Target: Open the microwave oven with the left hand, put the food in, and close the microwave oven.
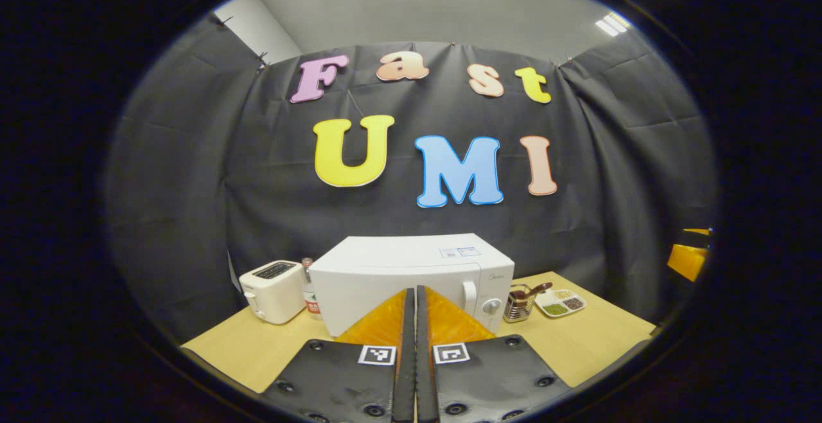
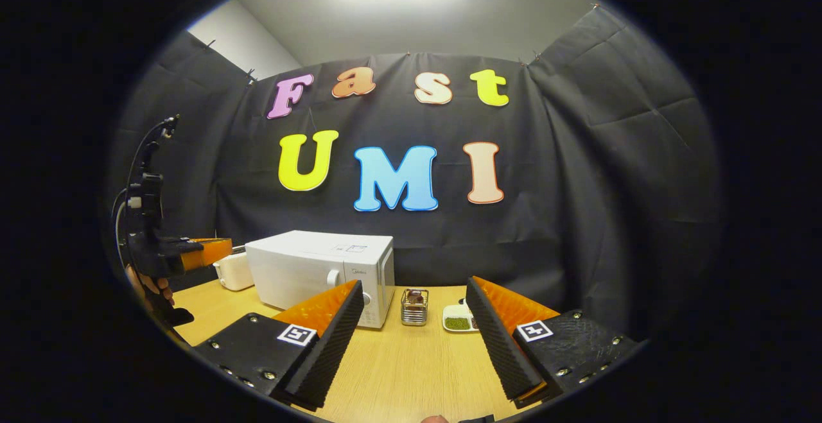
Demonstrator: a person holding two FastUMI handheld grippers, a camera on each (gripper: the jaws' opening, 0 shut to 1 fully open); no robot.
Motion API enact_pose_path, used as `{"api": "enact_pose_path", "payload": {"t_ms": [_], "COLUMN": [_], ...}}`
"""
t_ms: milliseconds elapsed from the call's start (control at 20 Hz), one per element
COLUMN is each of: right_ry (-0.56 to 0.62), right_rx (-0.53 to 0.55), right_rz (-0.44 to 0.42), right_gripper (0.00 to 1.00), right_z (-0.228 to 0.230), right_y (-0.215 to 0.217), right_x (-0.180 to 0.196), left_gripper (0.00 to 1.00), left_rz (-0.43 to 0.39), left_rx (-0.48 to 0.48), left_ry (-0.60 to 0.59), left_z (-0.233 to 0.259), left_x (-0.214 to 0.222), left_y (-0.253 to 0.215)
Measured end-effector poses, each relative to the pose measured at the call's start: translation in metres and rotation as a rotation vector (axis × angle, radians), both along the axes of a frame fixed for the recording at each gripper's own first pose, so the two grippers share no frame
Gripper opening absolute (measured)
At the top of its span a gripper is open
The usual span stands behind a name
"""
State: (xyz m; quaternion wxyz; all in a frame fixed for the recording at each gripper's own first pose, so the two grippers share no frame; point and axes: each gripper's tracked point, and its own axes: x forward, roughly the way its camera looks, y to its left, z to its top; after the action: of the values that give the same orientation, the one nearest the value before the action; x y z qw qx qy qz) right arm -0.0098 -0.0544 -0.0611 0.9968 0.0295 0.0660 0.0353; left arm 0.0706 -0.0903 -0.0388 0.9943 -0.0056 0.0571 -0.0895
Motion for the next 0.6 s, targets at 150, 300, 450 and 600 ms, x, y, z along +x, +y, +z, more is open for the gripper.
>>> {"api": "enact_pose_path", "payload": {"t_ms": [150, 300, 450, 600], "right_ry": [-0.028, -0.034, -0.041, -0.045], "right_rx": [-0.002, -0.002, -0.016, -0.020], "right_rz": [0.005, -0.006, -0.015, -0.016], "right_gripper": [0.97, 0.97, 0.97, 0.98], "right_z": [0.011, 0.016, 0.021, 0.027], "right_y": [0.008, 0.017, 0.027, 0.037], "right_x": [-0.001, -0.008, -0.014, -0.019], "left_gripper": [0.11, 0.07, 0.07, 0.07], "left_rz": [0.001, -0.007, -0.018, -0.004], "left_rx": [-0.002, 0.006, -0.005, -0.007], "left_ry": [-0.026, -0.039, -0.044, -0.038], "left_z": [0.016, 0.026, 0.029, 0.028], "left_x": [-0.026, -0.050, -0.070, -0.086], "left_y": [0.015, 0.027, 0.039, 0.058]}}
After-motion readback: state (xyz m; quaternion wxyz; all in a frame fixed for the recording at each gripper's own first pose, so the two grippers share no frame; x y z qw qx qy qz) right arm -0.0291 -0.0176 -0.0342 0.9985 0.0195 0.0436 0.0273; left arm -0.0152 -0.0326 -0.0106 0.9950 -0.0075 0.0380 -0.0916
